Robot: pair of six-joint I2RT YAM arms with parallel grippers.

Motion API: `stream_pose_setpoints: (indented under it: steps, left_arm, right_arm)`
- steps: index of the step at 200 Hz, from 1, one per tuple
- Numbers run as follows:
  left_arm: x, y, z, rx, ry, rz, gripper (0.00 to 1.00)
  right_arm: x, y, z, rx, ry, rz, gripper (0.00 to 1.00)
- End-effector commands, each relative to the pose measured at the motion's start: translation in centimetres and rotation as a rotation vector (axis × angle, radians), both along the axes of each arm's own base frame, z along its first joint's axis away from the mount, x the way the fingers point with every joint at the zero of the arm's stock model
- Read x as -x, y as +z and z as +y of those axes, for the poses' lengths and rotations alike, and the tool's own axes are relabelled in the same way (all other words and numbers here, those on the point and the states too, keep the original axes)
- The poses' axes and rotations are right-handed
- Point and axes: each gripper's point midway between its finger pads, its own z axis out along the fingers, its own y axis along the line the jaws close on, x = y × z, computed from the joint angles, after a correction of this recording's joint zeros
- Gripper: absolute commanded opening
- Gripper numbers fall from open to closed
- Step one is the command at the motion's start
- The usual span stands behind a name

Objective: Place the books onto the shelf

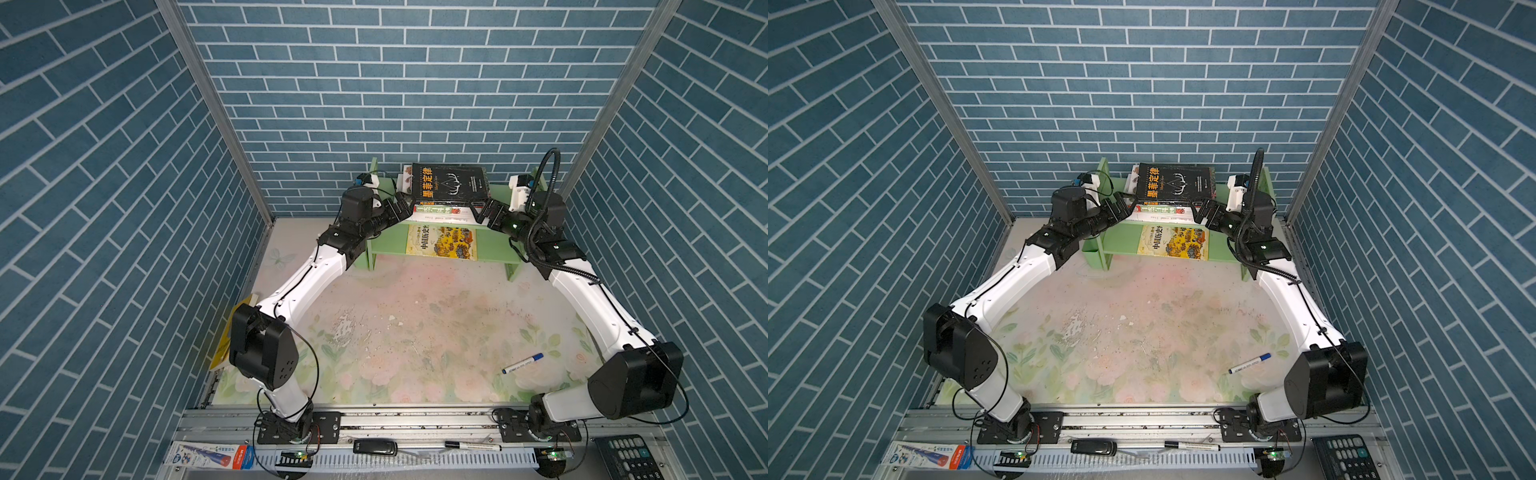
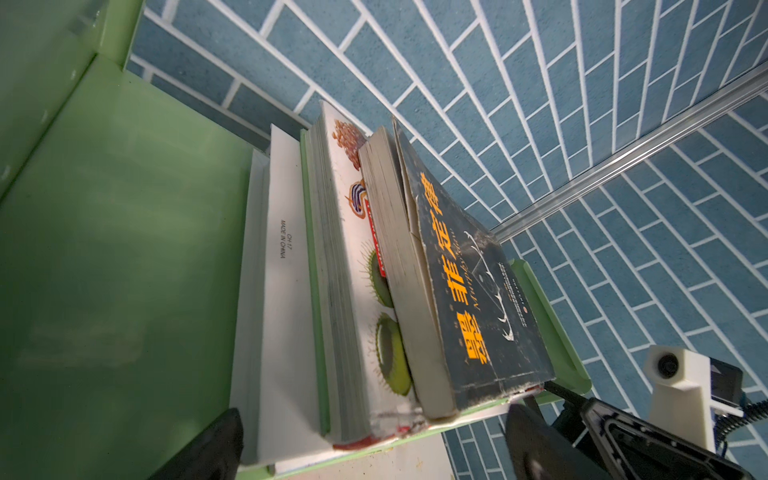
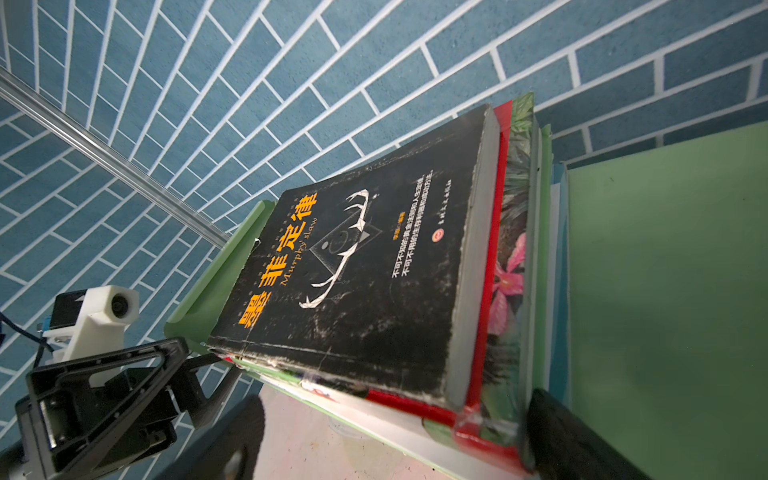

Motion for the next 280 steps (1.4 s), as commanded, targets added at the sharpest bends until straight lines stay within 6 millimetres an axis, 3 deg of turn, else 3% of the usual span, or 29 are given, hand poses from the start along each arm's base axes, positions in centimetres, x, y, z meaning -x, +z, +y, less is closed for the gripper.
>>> stream_pose_setpoints:
  steps: [1, 47, 99, 138, 191, 241, 262, 280]
  left_arm:
    - [-0.1, 1.8, -1.6, 0.074, -0.072, -0.049, 1.0]
    - [0.9, 2.7, -3.3, 0.189, -0.163, -0.058, 1.0]
    - [1.8, 4.3, -3.2, 0.253, -0.179, -0.084, 1.0]
    - [1.3, 3.7, -2.8, 0.232, -0.156, -0.072, 1.0]
    - [1.5, 4.8, 0.1, 0.176, -0.069, -0.116, 1.0]
    - [5.1, 7.5, 2.9, 0.011, -0.047, -0.217, 1.0]
    - [6.9, 7.0, 4.8, -0.094, -0.013, -0.215, 1.0]
    - [8.1, 5.2, 7.3, -0.156, 0.033, -0.17, 1.0]
  right_arm:
    - [0.3, 1.1, 0.8, 0.015, 0.039, -0.037, 0.98]
    - [0.5, 1.3, 1.2, 0.007, 0.053, -0.043, 0.98]
    - [0.4, 1.0, 1.2, 0.004, 0.05, -0.035, 0.98]
    - [0.4, 0.9, 0.9, 0.01, 0.027, -0.034, 0.98]
    - [1.2, 1.7, 0.0, 0.03, -0.005, -0.052, 0.98]
    - [2.8, 2.4, -1.6, 0.058, -0.069, -0.023, 0.98]
    - [4.3, 2.5, -1.7, 0.051, -0.058, -0.01, 0.98]
    - [5.8, 2.6, -1.4, 0.044, -0.029, -0.013, 0.97]
